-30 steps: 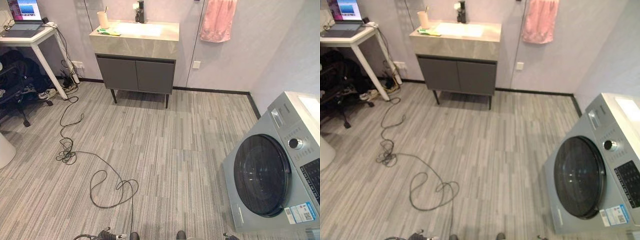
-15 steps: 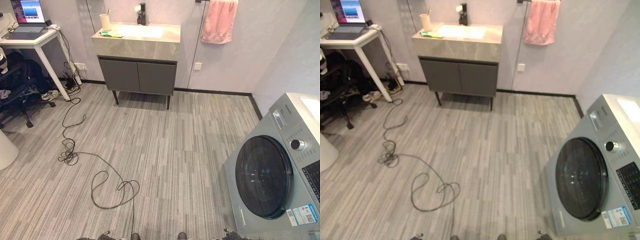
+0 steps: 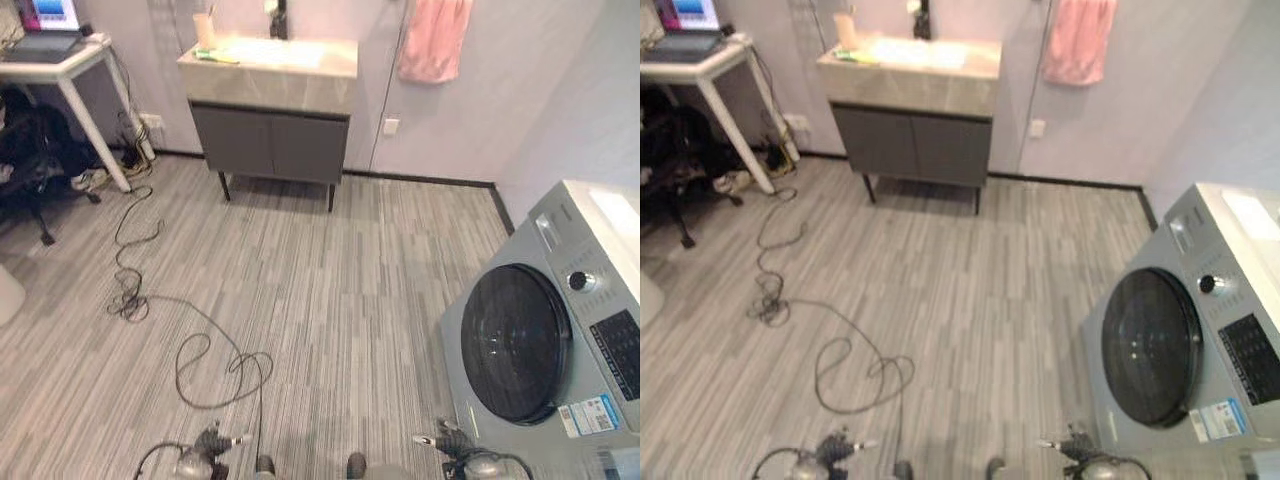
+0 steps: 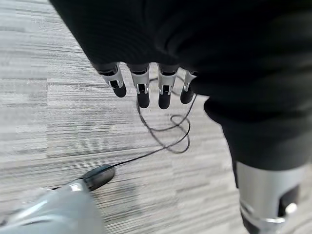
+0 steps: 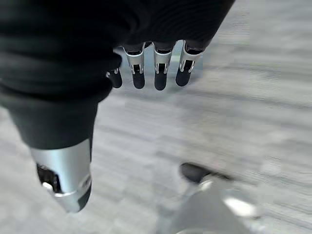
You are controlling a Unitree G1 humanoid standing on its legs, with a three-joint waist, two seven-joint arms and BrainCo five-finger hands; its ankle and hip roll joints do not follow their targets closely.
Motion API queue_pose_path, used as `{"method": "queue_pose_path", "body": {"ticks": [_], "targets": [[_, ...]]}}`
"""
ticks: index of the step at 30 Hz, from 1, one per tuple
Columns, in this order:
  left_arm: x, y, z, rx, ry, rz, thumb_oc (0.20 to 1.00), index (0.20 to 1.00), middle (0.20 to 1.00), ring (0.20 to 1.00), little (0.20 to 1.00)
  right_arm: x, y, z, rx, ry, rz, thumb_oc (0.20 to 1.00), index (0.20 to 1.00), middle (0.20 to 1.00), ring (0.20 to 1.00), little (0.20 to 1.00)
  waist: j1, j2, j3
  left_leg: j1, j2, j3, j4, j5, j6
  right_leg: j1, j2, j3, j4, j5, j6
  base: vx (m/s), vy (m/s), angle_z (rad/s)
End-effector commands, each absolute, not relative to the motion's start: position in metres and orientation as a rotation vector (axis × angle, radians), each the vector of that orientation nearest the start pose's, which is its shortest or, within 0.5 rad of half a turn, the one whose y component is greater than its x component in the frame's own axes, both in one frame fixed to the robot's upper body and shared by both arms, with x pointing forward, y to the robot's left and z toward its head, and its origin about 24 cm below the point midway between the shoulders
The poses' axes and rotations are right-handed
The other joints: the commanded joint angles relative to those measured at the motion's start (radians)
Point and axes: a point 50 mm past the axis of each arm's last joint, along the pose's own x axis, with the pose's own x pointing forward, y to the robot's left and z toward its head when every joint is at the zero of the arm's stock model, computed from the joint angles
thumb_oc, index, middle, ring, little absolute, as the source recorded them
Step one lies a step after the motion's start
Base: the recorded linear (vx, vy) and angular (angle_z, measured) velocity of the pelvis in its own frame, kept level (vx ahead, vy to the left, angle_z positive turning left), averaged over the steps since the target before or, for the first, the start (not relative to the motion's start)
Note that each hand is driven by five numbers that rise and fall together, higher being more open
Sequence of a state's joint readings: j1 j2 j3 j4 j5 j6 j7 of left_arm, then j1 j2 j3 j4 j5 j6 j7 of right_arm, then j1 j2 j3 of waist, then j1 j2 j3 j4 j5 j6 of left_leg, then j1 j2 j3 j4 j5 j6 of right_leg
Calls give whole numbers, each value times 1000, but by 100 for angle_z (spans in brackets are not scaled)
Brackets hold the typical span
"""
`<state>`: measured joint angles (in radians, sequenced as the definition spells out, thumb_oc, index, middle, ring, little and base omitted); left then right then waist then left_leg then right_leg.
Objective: Put brush and paste in cup on sink, flatten towel.
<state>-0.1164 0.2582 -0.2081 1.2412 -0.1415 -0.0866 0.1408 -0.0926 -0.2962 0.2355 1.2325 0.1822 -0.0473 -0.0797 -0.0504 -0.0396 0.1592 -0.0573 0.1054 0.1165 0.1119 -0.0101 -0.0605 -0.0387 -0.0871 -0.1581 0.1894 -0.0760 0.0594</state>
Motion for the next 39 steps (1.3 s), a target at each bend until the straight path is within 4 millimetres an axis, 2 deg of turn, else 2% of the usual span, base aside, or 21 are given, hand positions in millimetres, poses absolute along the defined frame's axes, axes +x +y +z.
{"method": "queue_pose_path", "body": {"ticks": [1, 6, 10, 14, 17, 19, 20, 21, 22, 23, 24, 25, 28, 29, 31, 34, 35, 36, 37, 38, 39], "targets": [[142, 246, -142, 314, 1010, 229, 1000, 1000, 1000, 1000, 1000, 147, -257, -136, -307, 1002, -200, 1000, 1000, 1000, 1000, 1000, 10, -5, 12, 17, 17, 53, 137, -87, 6, -27, -39, -7, 79, -1, 59, 92, 17, 7], [141, 240, -144, 316, 1015, 201, 1000, 1000, 1000, 1000, 1000, 146, -251, -139, -317, 1012, -179, 1000, 1000, 1000, 1000, 1000, 10, -5, 0, 38, 4, 63, 112, -84, 9, 20, -45, -6, 7, 18, 63, 76, 36, 12], [145, 233, -144, 321, 1001, 170, 1000, 1000, 1000, 1000, 1000, 153, -256, -135, -328, 989, -198, 1000, 1000, 1000, 1000, 1000, 6, 7, 9, 26, -24, 69, 94, -85, 23, 29, -67, 7, -52, 45, 76, 48, 162, -3], [148, 236, -143, 352, 992, 153, 1000, 1000, 1000, 1000, 1000, 155, -259, -133, -318, 982, -222, 1000, 1000, 1000, 1000, 1000, 3, 23, 22, 29, -66, 77, 58, -91, 55, -3, -96, 37, -11, 53, 92, 74, 220, -6], [146, 242, -142, 360, 999, 169, 1000, 1000, 1000, 1000, 1000, 158, -259, -132, -316, 975, -226, 1000, 1000, 1000, 1000, 1000, -6, 30, 37, 40, -103, 84, 15, -87, 88, -78, -120, 87, 102, 146, 114, 73, 200, -15], [145, 247, -141, 368, 1002, 177, 1000, 1000, 1000, 1000, 1000, 161, -258, -130, -302, 961, -231, 1000, 1000, 1000, 1000, 1000, -14, 41, 51, 52, -103, 87, -11, -79, 97, -125, -100, 97, 176, 167, 109, 155, 193, -8], [144, 250, -141, 393, 1012, 160, 1000, 1000, 1000, 1000, 1000, 162, -258, -130, -293, 950, -228, 1000, 1000, 1000, 1000, 1000, -30, 48, 58, 74, -111, 83, -44, -76, 100, -171, -48, 121, 195, 150, 105, 164, 143, -13], [144, 250, -141, 393, 1012, 160, 1000, 1000, 1000, 1000, 1000, 162, -257, -130, -293, 950, -228, 1000, 1000, 1000, 1000, 1000, -29, 49, 56, 72, -110, 84, -45, -74, 99, -173, -47, 121, 192, 153, 104, 208, 105, -25], [142, 254, -140, 407, 1017, 160, 1000, 1000, 1000, 1000, 1000, 162, -257, -130, -292, 946, -220, 1000, 1000, 1000, 1000, 1000, -34, 51, 54, 88, -115, 83, -67, -76, 96, -194, -16, 130, 156, 135, 100, 169, 37, -24], [142, 256, -140, 407, 1019, 167, 1000, 1000, 1000, 1000, 1000, 163, -257, -128, -292, 936, -223, 1000, 1000, 1000, 1000, 1000, -36, 48, 56, 100, -119, 89, -80, -79, 93, -203, -20, 114, 107, 139, 101, 282, 24, -11], [140, 257, -140, 399, 1027, 174, 1000, 1000, 1000, 1000, 1000, 165, -259, -127, -291, 926, -227, 1000, 1000, 1000, 1000, 1000, -40, 42, 57, 119, -126, 91, -90, -89, 88, -211, -36, 87, 21, 164, 106, 431, -54, 2], [137, 257, -142, 363, 1040, 202, 1000, 1000, 1000, 1000, 1000, 165, -260, -126, -294, 918, -228, 1000, 1000, 1000, 1000, 1000, -62, 35, 65, 157, -137, 77, -94, -113, 76, -269, -54, 89, -104, 230, 125, 358, -62, 6], [136, 256, -143, 343, 1045, 212, 1000, 1000, 1000, 1000, 1000, 164, -261, -125, -295, 913, -229, 1000, 1000, 1000, 1000, 1000, -84, 39, 74, 207, -131, 59, -103, -133, 58, -291, -48, 107, -191, 275, 142, 360, -61, 12], [134, 255, -144, 337, 1052, 214, 1000, 1000, 1000, 1000, 1000, 163, -261, -126, -300, 918, -225, 1000, 1000, 1000, 1000, 1000, -92, 42, 75, 240, -125, 57, -110, -139, 47, -311, -50, 87, -238, 301, 149, 393, -81, 20], [131, 253, -146, 324, 1068, 218, 1000, 1000, 1000, 1000, 1000, 159, -262, -127, -314, 933, -212, 1000, 1000, 1000, 1000, 1000, -100, 44, 72, 287, -119, 47, -118, -144, 32, -334, -60, 28, -247, 316, 155, 446, -143, 22], [126, 249, -148, 309, 1087, 212, 1000, 1000, 1000, 1000, 1000, 149, -264, -131, -333, 965, -193, 1000, 1000, 1000, 1000, 1000, -116, 49, 59, 337, -103, 16, -112, -145, 16, -322, -47, 13, -212, 311, 142, 391, -203, 26], [122, 245, -151, 288, 1100, 212, 1000, 1000, 1000, 1000, 1000, 142, -266, -133, -355, 990, -181, 1000, 1000, 1000, 1000, 1000, -127, 54, 47, 328, -71, 2, -45, -100, -11, -280, -3, 53, -205, 318, 109, 383, -314, 73], [119, 242, -153, 271, 1113, 216, 1000, 1000, 1000, 1000, 1000, 137, -269, -135, -368, 1011, -179, 1000, 1000, 1000, 1000, 1000, -126, 65, 41, 306, -47, -10, 39, -28, -37, -255, 30, 60, -193, 299, 84, 535, -484, 81], [117, 240, -154, 235, 1126, 233, 1000, 1000, 1000, 1000, 1000, 136, -270, -135, -383, 1018, -171, 1000, 1000, 1000, 1000, 1000, -123, 68, 38, 257, -17, -22, 169, 78, -59, -231, 51, 61, -176, 272, 47, 365, -401, 93], [118, 238, -154, 220, 1124, 225, 1000, 1000, 1000, 1000, 1000, 135, -271, -135, -382, 1021, -182, 1000, 1000, 1000, 1000, 1000, -114, 52, 42, 178, -10, -27, 284, 133, -65, -195, 45, 58, -175, 251, 26, 441, -588, 63], [126, 234, -153, 207, 1102, 222, 1000, 1000, 1000, 1000, 1000, 138, -274, -133, -403, 1021, -187, 1000, 1000, 1000, 1000, 1000, -90, 25, 67, 65, 29, -15, 526, 203, -66, -134, 53, 49, -174, 203, -29, 361, -538, 39]]}}
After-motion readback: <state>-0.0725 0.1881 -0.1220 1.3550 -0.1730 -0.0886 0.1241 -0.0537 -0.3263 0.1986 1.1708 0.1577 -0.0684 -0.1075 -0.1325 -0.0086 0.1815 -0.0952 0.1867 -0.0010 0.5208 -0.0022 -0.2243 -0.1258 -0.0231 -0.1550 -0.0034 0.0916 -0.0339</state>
